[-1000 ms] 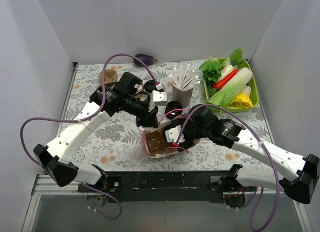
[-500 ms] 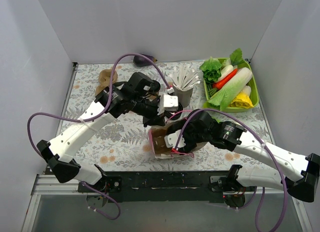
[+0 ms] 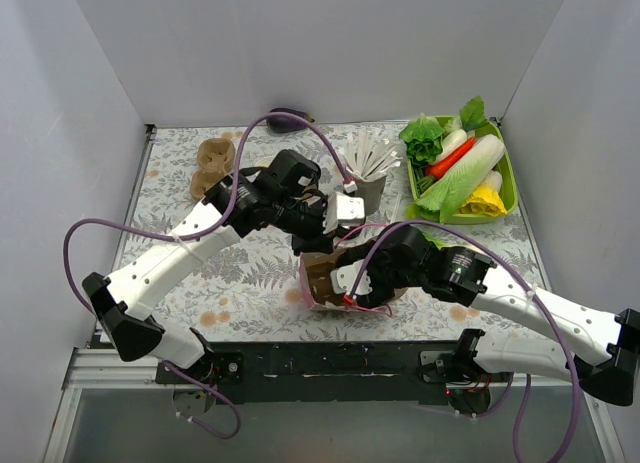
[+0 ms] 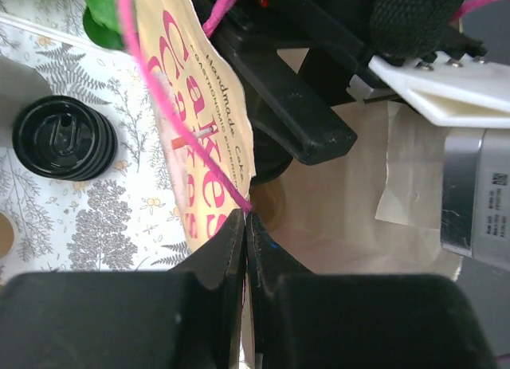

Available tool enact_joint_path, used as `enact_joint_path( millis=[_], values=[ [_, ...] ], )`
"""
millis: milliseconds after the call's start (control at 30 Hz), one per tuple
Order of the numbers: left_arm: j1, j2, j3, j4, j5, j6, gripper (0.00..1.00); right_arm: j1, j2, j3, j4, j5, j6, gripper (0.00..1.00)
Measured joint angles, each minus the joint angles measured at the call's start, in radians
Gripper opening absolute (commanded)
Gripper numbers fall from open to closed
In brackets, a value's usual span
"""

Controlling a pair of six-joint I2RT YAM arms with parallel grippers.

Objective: Pack the takeout coffee

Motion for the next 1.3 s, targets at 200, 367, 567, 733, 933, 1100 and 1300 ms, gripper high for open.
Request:
enact_joint_path(
  millis=[200,367,567,733,933,1100,1300],
  values=[
    [-0.011,-0.067,-0.125,0.08,-0.048,-0.004,0.0,0.0,-0.002,-0.029,0.021,-0.003,0.029,0.01],
    [-0.013,-0.113,-0.127,0.118,-0.093,-0.016,0.58,0.0,-0.043,-0.029,-0.028,-0.015,0.027,0.01],
    [-0.013,-0.117,-0.124,0.17,-0.108,-0.082,0.81,0.003,-0.083,0.013,-0.148,-0.057,0.024,0.01],
    [-0.012,-0.173,-0.128,0.263,-0.181,-0.113,0.87,0.011,-0.114,0.018,-0.216,-0.051,0.027,0.01],
    [0.018,-0.252,-0.125,0.387,-0.276,-0.16,0.98,0.013,-0.139,0.011,-0.25,0.011,0.027,0.01],
    [0.084,-0.246,-0.111,0.452,-0.305,-0.226,0.98,0.013,-0.16,-0.018,-0.25,0.053,0.025,0.01],
    [0.173,-0.246,-0.186,0.489,-0.301,-0.276,0.98,0.013,-0.18,-0.053,-0.214,0.102,0.023,0.01]
  ],
)
